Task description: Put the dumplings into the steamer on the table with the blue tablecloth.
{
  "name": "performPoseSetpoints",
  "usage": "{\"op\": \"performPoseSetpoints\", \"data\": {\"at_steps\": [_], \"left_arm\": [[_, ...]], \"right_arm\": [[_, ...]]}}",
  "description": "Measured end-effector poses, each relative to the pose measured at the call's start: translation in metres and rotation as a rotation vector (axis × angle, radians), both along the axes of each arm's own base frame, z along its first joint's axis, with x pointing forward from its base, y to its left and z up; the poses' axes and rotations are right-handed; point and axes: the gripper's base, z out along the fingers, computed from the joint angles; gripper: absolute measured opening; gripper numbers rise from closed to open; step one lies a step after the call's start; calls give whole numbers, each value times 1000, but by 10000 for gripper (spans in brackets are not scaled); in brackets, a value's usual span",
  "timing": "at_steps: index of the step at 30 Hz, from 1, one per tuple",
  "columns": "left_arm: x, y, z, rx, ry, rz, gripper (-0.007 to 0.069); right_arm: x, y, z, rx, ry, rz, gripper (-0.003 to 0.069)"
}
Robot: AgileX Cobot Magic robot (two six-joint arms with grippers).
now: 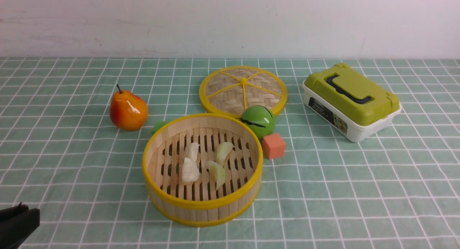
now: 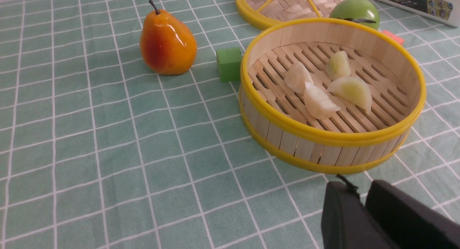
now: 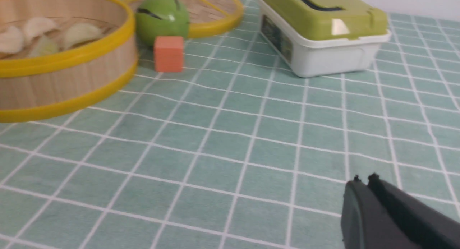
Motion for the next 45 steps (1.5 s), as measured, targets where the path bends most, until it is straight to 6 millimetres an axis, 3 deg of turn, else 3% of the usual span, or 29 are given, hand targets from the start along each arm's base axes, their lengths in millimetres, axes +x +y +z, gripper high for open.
{"op": "performPoseSetpoints", "data": {"at_steps": [8,38,42,45], "left_arm": [[0,0,0,1,1,0,93],[0,0,-1,1,2,0,112],[-2,1,-13,1,-4,-2,119],[-12,11,-32,-8,-17,57,122]], "right_arm": [[-1,-7,-4,71,65,-170,22],[-2,-7,-5,83,81,-172,41],[-2,-7,-5,83,81,-171,41],[-2,-7,-5,83,81,-172,42]]}}
